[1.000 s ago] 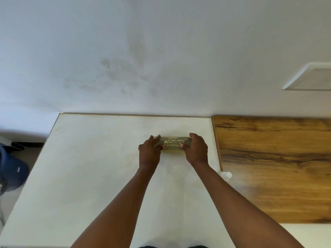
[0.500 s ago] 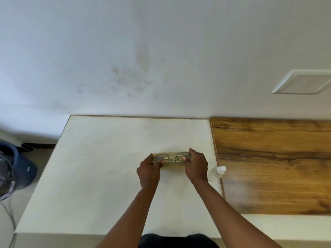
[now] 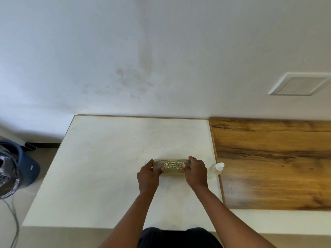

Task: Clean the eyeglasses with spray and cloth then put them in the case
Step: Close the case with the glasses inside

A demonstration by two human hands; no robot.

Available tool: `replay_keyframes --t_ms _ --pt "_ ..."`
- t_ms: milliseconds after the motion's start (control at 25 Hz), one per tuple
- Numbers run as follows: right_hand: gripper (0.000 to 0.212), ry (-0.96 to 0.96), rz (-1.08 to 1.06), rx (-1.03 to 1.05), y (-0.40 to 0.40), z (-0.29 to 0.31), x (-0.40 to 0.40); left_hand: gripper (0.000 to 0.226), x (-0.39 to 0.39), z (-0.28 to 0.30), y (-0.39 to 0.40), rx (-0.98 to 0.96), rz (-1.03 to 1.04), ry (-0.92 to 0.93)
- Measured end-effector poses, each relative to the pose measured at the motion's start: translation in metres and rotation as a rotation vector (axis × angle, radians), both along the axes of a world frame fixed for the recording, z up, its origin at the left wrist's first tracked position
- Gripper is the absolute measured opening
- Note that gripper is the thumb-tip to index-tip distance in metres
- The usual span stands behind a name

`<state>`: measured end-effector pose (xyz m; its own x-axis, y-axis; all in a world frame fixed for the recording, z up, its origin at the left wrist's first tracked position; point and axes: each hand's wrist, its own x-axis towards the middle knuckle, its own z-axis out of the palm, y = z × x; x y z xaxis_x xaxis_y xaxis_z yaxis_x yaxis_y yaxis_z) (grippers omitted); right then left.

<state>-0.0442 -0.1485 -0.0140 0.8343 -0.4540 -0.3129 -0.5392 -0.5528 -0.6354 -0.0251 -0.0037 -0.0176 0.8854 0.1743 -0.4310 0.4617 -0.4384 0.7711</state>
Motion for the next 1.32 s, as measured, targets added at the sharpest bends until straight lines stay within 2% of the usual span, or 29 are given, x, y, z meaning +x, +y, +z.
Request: replay_keyframes --t_ms 320,480,640,760,880,1040,1160,1320 --pt "0.047 -0.024 0.017 0.002 -0.002 0.002 -0.001 0.064 0.0 0.002 0.0 0.0 -0.007 -0.005" --pt "0.042 -0.111 0.042 -0.013 -0.001 0.009 -0.006 0.067 -0.001 0.007 0.0 -0.017 0.015 -0.033" --pt "0.024 -0.277 0.066 -0.063 0.0 0.013 -0.024 0.049 -0.008 0.016 -0.012 0.037 -0.005 -0.183" --pt "0.013 -0.287 0.069 -0.033 -0.003 0.009 -0.04 0.033 -0.017 0.02 -0.031 0.002 -0.078 -0.263" --pt "0.009 -0.276 0.018 -0.004 -0.008 0.003 -0.057 0.026 -0.028 0.021 -0.052 -0.018 -0.177 -0.244" --pt "0.009 -0.292 -0.139 0.014 -0.025 -0.006 -0.082 0.018 -0.044 0.02 -0.081 -0.099 -0.278 -0.173" --pt "0.013 -0.274 -0.278 0.076 -0.04 -0.009 -0.089 0.023 -0.054 0.021 -0.102 -0.145 -0.302 -0.13" --pt "0.028 -0.349 -0.203 0.035 -0.057 -0.001 -0.081 0.039 -0.051 0.027 -0.123 -0.177 -0.368 -0.127"
